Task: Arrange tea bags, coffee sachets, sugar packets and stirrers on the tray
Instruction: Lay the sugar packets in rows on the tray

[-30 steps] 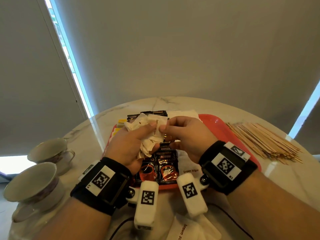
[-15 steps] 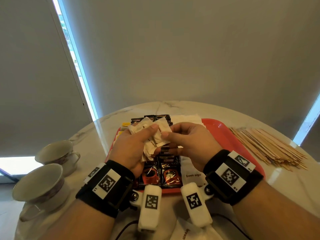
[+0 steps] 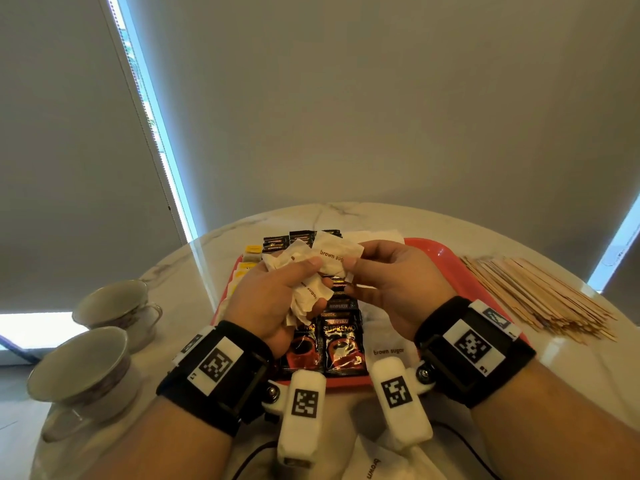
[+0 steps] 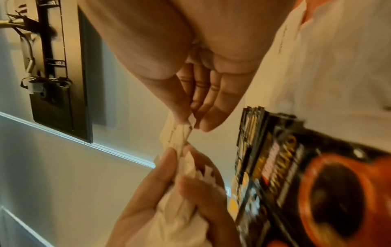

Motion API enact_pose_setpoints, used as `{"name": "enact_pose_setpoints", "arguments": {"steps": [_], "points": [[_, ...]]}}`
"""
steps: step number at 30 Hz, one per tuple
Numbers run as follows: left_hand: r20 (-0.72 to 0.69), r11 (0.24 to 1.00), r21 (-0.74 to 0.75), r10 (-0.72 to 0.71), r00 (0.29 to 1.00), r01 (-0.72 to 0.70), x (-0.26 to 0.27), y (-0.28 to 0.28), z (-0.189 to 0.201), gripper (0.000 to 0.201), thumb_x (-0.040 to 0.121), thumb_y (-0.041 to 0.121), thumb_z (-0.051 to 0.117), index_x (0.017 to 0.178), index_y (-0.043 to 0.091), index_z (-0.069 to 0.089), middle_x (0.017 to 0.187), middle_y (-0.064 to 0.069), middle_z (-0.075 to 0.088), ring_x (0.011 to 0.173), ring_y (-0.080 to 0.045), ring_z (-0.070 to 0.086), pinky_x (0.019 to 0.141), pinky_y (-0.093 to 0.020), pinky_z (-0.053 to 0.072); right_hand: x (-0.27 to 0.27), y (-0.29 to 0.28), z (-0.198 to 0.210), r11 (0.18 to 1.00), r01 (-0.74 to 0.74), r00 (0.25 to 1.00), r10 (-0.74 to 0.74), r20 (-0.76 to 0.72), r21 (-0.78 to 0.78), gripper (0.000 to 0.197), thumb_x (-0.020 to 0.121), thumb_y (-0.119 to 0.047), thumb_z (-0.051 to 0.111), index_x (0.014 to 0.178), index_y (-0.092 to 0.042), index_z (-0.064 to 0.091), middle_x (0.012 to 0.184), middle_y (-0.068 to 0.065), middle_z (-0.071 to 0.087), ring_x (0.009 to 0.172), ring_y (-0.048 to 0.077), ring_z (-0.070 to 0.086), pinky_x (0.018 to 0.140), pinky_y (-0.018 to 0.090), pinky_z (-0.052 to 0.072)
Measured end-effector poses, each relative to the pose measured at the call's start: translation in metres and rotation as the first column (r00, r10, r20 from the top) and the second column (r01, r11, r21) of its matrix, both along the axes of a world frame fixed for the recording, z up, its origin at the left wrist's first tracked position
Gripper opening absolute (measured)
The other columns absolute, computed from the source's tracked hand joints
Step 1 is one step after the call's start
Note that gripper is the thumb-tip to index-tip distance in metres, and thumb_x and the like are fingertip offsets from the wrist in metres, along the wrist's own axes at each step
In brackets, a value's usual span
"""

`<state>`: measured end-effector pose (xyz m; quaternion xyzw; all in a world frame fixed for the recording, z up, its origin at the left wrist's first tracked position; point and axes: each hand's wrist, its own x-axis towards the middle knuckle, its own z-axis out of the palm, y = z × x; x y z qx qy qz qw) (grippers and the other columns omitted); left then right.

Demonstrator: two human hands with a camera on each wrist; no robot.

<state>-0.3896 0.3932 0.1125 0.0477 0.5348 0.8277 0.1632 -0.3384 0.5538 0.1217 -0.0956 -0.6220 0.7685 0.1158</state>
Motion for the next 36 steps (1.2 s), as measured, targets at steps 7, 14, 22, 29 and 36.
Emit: {"name": "enact_pose_setpoints", "arguments": {"steps": [7, 14, 22, 29, 36], "points": [[-0.001, 1.0, -0.013, -0.004, 1.0, 0.004, -0.004, -0.002, 0.0, 0.005, 0.095, 0.005, 0.071, 0.098, 0.008, 0.068, 0.084, -0.014, 0.074, 0.07, -0.021, 0.072, 0.043, -0.025, 0.054, -0.015, 0.066, 0.005, 0.935, 0.353, 0.931, -0.348, 0.112, -0.029, 0.015, 0.089, 0.004, 0.07, 0.088, -0.011, 0.069, 0.082, 0.012, 0.069, 0.066, 0.018, 0.063, 0.061, 0.03, 0.055], [-0.003, 0.999, -0.037, 0.01, 1.0, -0.011, -0.005, -0.003, -0.002, 0.012, 0.093, 0.004, 0.072, 0.103, 0.007, 0.066, 0.083, -0.015, 0.075, 0.072, -0.022, 0.074, 0.044, -0.027, 0.054, -0.02, 0.107, -0.025, 0.913, 0.309, 0.807, -0.401, 0.434, 0.268, 0.01, 0.085, 0.003, 0.066, 0.094, 0.001, 0.069, 0.103, 0.027, 0.074, 0.073, 0.029, 0.063, 0.07, 0.039, 0.048], [0.001, 0.999, -0.032, 0.017, 1.0, -0.017, -0.003, -0.005, 0.0, 0.006, 0.094, 0.002, 0.07, 0.094, 0.008, 0.068, 0.079, -0.013, 0.074, 0.069, -0.021, 0.072, 0.045, -0.026, 0.055, -0.03, 0.113, -0.026, 0.87, 0.165, 0.76, -0.413, 0.502, 0.465, 0.011, 0.087, -0.004, 0.074, 0.092, 0.006, 0.073, 0.079, 0.017, 0.071, 0.067, 0.024, 0.059, 0.07, 0.035, 0.047], [0.006, 0.999, -0.035, 0.014, 1.0, -0.014, -0.004, -0.004, 0.0, 0.005, 0.094, 0.003, 0.071, 0.094, 0.008, 0.069, 0.079, -0.013, 0.075, 0.07, -0.021, 0.072, 0.045, -0.026, 0.055, -0.029, 0.113, -0.022, 0.862, 0.127, 0.73, -0.416, 0.542, 0.49, 0.011, 0.084, -0.01, 0.078, 0.08, -0.002, 0.072, 0.056, 0.006, 0.06, 0.051, 0.017, 0.049, 0.054, 0.03, 0.041], [0.036, 1.0, -0.014, 0.016, 0.999, -0.016, -0.005, -0.004, 0.0, 0.011, 0.096, 0.004, 0.069, 0.106, 0.008, 0.067, 0.088, -0.014, 0.074, 0.071, -0.02, 0.074, 0.044, -0.026, 0.056, -0.029, 0.099, -0.018, 0.901, 0.229, 0.816, -0.384, 0.432, 0.367, 0.011, 0.092, -0.012, 0.072, 0.089, -0.002, 0.068, 0.068, 0.01, 0.062, 0.058, 0.022, 0.055, 0.06, 0.033, 0.046]]}}
